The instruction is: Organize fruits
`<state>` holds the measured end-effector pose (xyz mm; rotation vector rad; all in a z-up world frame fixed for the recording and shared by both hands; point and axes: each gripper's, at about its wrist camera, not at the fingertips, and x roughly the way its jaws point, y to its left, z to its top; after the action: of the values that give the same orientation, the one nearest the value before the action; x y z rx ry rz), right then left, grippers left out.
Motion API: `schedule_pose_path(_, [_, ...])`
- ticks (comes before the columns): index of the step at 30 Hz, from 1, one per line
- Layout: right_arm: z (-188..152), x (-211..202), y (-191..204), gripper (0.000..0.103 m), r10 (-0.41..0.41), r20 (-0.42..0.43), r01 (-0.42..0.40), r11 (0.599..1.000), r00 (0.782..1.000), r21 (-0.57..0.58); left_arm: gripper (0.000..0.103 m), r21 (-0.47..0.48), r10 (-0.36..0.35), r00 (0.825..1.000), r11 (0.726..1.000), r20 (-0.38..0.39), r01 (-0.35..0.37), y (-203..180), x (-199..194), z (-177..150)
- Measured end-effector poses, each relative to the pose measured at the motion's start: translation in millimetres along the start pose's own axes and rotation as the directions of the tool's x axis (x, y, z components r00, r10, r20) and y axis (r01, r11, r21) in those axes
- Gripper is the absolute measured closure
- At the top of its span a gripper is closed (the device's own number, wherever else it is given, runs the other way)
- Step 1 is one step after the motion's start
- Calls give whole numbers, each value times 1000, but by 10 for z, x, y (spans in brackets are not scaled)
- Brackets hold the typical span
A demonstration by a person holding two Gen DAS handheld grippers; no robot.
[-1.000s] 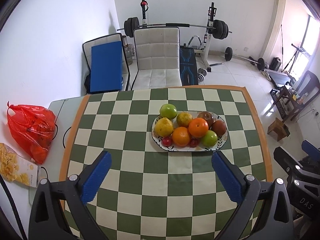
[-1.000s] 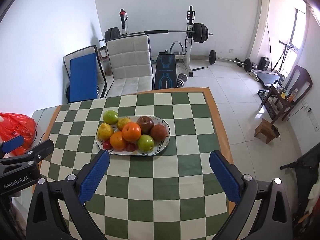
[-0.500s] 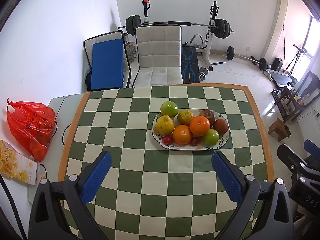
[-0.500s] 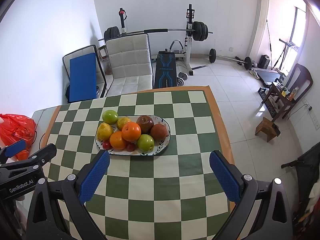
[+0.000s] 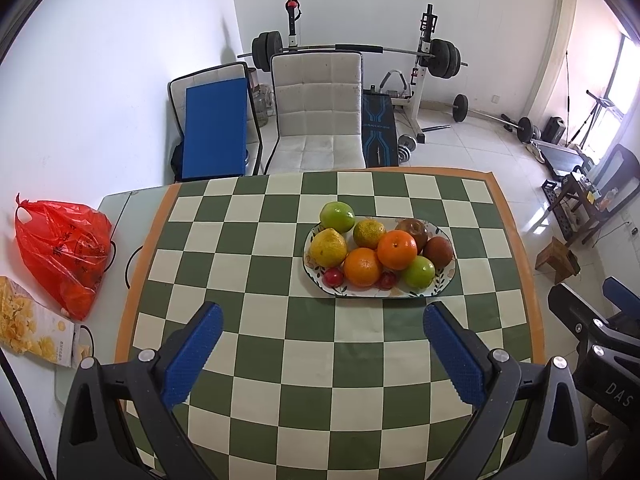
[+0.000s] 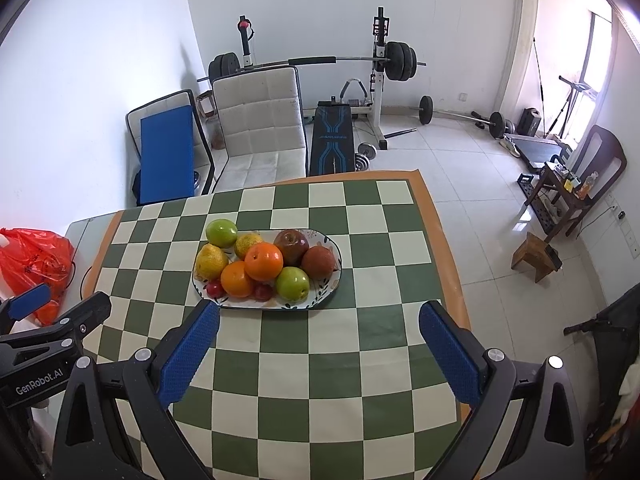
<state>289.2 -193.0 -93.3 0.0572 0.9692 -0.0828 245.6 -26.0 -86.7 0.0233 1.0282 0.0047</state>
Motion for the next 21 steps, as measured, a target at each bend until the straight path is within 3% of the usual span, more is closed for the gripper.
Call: schedule_pose_path(21, [0, -53, 12, 1, -2, 6, 2, 1000, 1000, 2, 1, -3, 9, 1000, 1000, 16, -8, -11, -65, 30])
